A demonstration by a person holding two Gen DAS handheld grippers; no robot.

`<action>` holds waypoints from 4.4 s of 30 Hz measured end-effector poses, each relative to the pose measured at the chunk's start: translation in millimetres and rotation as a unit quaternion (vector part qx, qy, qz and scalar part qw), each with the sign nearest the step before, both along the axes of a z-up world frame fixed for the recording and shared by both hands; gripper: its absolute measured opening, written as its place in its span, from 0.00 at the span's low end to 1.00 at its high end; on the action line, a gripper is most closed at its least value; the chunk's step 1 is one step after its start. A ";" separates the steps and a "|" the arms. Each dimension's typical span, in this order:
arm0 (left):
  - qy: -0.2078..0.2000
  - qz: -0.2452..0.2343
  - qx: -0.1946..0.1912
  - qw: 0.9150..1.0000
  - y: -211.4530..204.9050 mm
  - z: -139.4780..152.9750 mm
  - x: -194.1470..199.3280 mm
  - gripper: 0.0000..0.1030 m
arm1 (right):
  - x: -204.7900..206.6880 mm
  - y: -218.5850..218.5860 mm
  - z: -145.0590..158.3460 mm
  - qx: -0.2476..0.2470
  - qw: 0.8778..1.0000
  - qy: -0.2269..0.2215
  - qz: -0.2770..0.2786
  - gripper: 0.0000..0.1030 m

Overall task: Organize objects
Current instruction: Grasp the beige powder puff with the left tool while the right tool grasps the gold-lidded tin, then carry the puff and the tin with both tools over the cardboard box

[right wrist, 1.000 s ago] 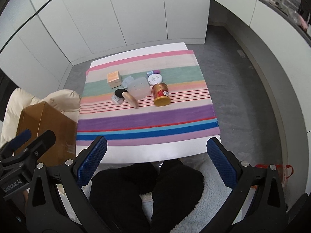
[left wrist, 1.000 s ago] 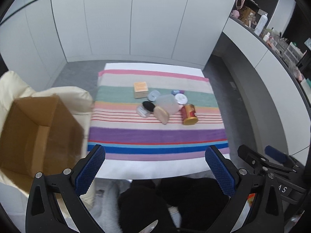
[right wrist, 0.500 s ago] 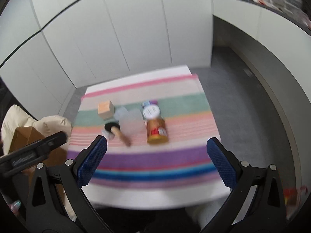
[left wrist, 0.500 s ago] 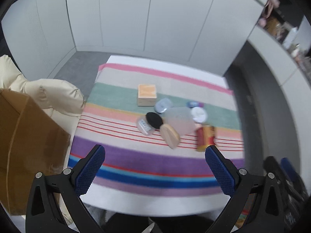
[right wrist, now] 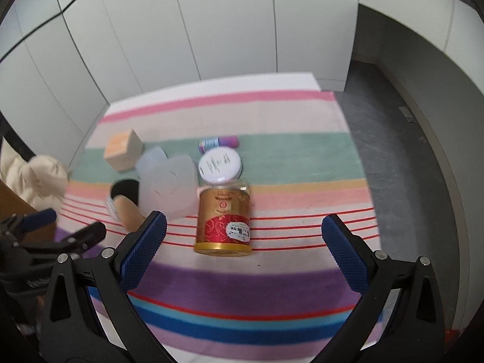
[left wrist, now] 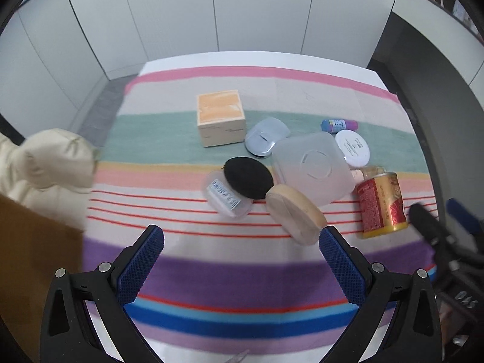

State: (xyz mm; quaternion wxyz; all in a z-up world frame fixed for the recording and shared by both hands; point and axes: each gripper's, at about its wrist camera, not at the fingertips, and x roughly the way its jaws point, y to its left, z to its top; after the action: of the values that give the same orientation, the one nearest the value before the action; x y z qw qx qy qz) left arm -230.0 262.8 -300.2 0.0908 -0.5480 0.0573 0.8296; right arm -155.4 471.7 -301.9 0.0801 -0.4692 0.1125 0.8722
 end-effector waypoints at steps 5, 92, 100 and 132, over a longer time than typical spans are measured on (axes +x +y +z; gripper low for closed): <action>0.014 -0.030 0.045 0.998 3.7 -11.4 -5.6 1.00 | -11.7 4.0 -30.1 -0.013 1.000 -0.017 0.003 1.00; 0.070 0.032 -0.018 0.997 -71.7 222.0 40.6 0.17 | 29.9 -55.4 242.4 0.073 0.996 0.045 0.019 0.58; 0.063 0.003 -0.043 0.997 -84.4 211.7 67.2 0.17 | 46.8 -57.8 230.1 0.084 0.996 0.027 0.010 0.58; 0.014 -0.018 0.016 1.000 -155.5 194.5 174.3 0.17 | 173.9 -115.3 179.0 0.052 0.997 -0.027 0.056 0.58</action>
State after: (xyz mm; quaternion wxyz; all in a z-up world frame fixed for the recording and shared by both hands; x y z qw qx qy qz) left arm -55.6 107.3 -105.7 0.1138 -0.5333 0.0553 0.8364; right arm 18.5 356.4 -123.0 0.0585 -0.4936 0.0383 0.8669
